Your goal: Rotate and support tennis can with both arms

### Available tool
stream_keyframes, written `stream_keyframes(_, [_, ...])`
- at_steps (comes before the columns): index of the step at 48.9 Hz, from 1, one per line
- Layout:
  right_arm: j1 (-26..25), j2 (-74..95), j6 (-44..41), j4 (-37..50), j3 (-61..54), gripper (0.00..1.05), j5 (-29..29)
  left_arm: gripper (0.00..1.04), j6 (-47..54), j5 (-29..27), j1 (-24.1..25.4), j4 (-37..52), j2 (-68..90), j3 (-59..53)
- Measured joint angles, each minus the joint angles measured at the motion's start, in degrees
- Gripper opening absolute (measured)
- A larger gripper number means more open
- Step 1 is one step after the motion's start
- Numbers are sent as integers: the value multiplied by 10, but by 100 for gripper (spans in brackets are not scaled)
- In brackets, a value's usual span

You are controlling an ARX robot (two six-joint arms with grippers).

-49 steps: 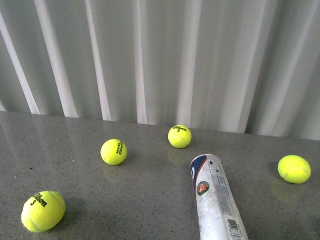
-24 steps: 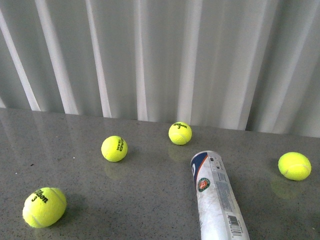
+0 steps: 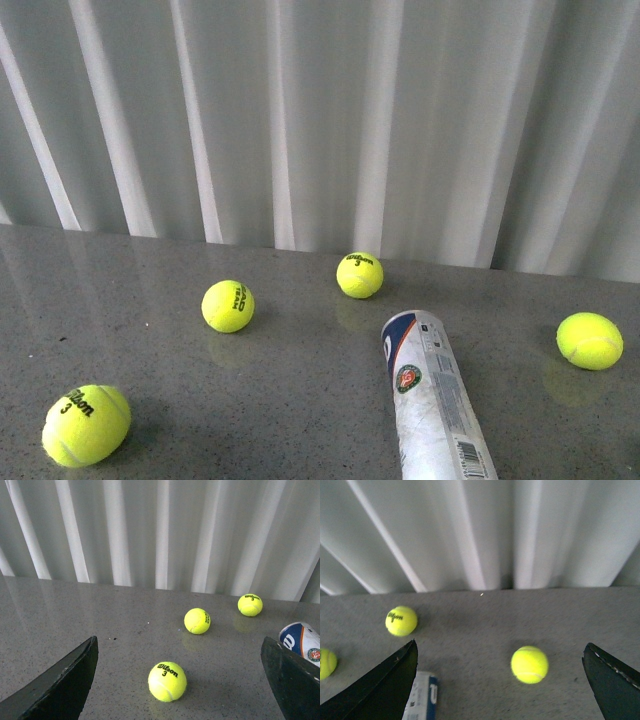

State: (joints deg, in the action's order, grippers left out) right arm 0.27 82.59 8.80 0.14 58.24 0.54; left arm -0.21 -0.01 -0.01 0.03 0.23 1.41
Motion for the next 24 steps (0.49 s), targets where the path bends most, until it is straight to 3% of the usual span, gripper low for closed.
stream_keyframes(11, [91,130,2,-114,58,98,7,98,0,0,0,0,0,0])
stream_keyframes(24, [156,206,22,-139,56,98,33,98,0,0,0,0,0,0])
